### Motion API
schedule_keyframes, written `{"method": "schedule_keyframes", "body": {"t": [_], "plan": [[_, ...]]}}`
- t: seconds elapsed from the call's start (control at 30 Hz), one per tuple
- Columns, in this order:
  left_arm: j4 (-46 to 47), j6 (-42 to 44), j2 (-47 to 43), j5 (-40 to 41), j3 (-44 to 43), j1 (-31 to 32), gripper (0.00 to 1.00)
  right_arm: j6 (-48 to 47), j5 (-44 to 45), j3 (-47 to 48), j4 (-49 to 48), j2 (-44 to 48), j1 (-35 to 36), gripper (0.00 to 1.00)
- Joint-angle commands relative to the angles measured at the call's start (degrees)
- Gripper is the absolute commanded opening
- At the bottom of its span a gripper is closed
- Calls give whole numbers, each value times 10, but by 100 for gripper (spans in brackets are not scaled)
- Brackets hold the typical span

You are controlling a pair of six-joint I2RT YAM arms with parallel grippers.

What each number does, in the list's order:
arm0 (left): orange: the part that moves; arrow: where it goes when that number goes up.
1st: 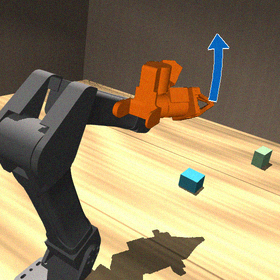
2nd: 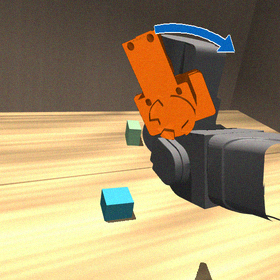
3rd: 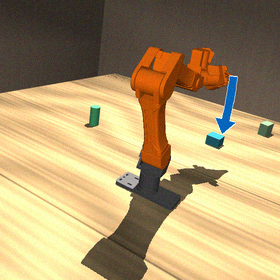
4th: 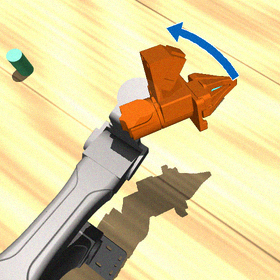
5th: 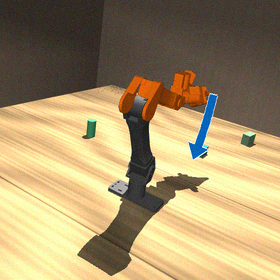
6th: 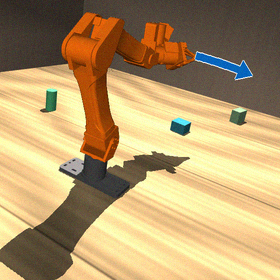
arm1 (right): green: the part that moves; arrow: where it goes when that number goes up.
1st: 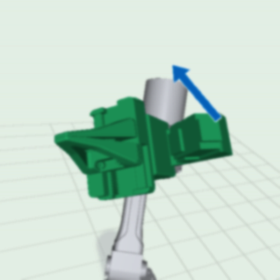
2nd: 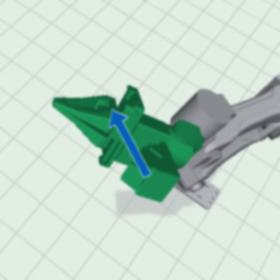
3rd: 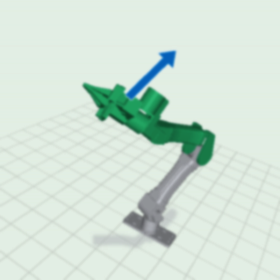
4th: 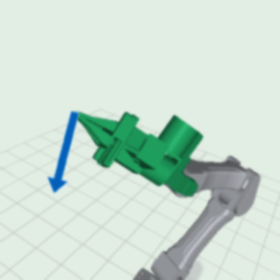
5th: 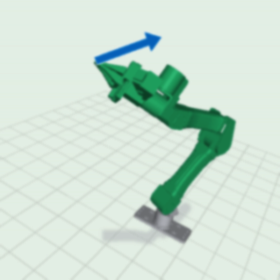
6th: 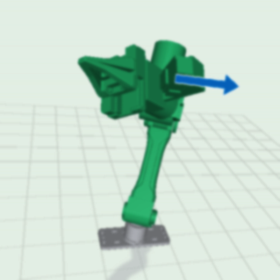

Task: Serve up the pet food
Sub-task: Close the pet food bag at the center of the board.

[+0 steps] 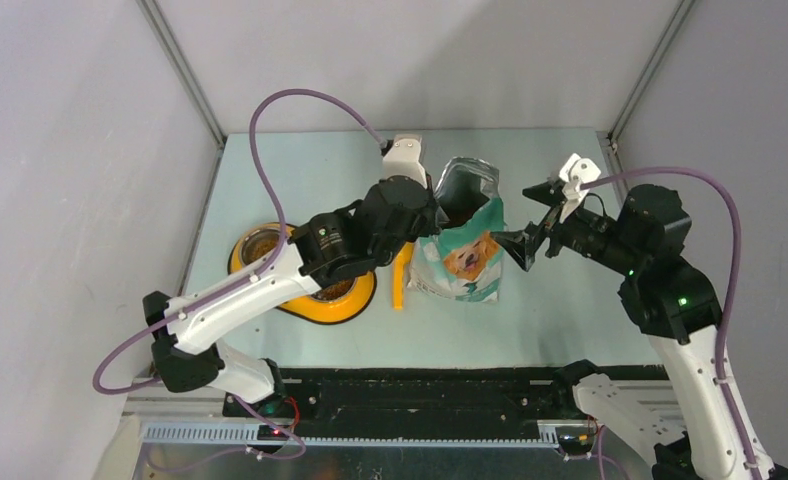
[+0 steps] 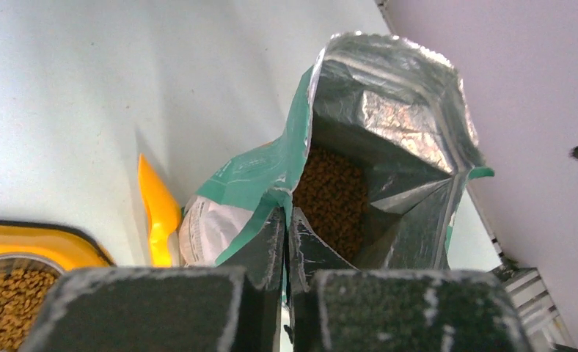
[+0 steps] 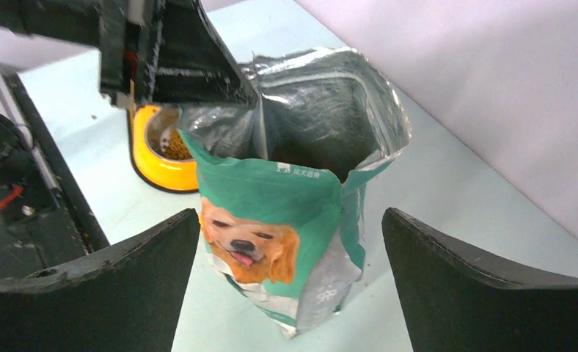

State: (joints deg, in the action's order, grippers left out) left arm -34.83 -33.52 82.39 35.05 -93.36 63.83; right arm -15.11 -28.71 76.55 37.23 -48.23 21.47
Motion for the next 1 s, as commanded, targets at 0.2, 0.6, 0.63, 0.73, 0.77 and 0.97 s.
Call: {"method": "schedule_keyframes", "body": {"t": [0.2, 0.6, 0.63, 0.73, 0.77, 0.97], "plan": [[110, 25, -63, -22, 35, -25, 21, -64, -40, -15, 9, -75, -30, 97], [155, 134, -252, -90, 220, -68, 99, -33, -213, -6, -13, -141, -94, 10], [162, 138, -280, -126, 238, -91, 99, -28, -211, -6, -12, -139, -95, 8], [221, 192, -327, -237, 332, -137, 99, 14, -198, -6, -20, -138, -102, 0], [247, 218, -341, -285, 348, -156, 99, 40, -192, -6, -29, -138, -103, 0], [342, 326, -328, -467, 419, -191, 99, 59, -178, -6, -38, -133, -111, 0]]}}
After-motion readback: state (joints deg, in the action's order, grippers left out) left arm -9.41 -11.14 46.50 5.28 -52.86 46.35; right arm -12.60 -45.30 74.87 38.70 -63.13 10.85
